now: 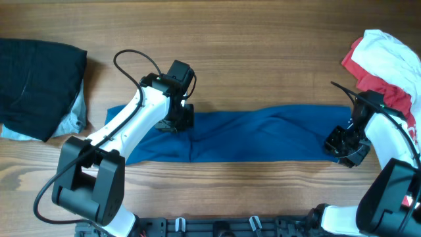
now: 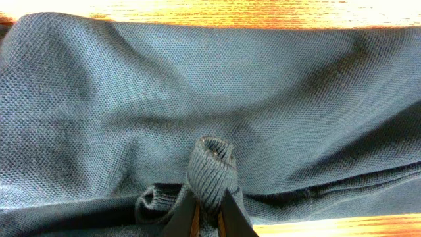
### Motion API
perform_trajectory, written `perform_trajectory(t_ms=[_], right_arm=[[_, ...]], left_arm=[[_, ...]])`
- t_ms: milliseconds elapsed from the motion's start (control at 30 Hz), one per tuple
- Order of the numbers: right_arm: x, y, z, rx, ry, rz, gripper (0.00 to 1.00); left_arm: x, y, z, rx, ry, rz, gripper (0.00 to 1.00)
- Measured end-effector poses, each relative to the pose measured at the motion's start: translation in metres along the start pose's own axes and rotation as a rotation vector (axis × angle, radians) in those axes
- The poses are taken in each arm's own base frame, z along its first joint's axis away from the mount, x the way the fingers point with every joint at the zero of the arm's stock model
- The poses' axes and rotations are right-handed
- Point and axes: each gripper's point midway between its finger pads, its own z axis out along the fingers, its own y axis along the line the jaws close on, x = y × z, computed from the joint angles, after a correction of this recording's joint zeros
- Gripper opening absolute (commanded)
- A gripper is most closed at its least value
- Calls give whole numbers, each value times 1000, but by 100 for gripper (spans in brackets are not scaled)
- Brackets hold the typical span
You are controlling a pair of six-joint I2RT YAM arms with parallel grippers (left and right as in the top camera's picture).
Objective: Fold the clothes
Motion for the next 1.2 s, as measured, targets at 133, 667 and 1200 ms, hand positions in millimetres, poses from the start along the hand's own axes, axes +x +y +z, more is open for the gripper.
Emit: perform_trajectory(t_ms=[133, 667, 1200], right_arm=[[-6, 5, 4, -20, -13, 18, 4], [-127, 36, -160, -135, -453, 13, 4], [-126, 31, -155, -107, -409, -41, 33]], left_arm=[[0, 0, 0, 0, 0, 0, 7], [2, 1, 0, -3, 7, -1, 7], [2, 1, 0, -4, 10, -1, 8]])
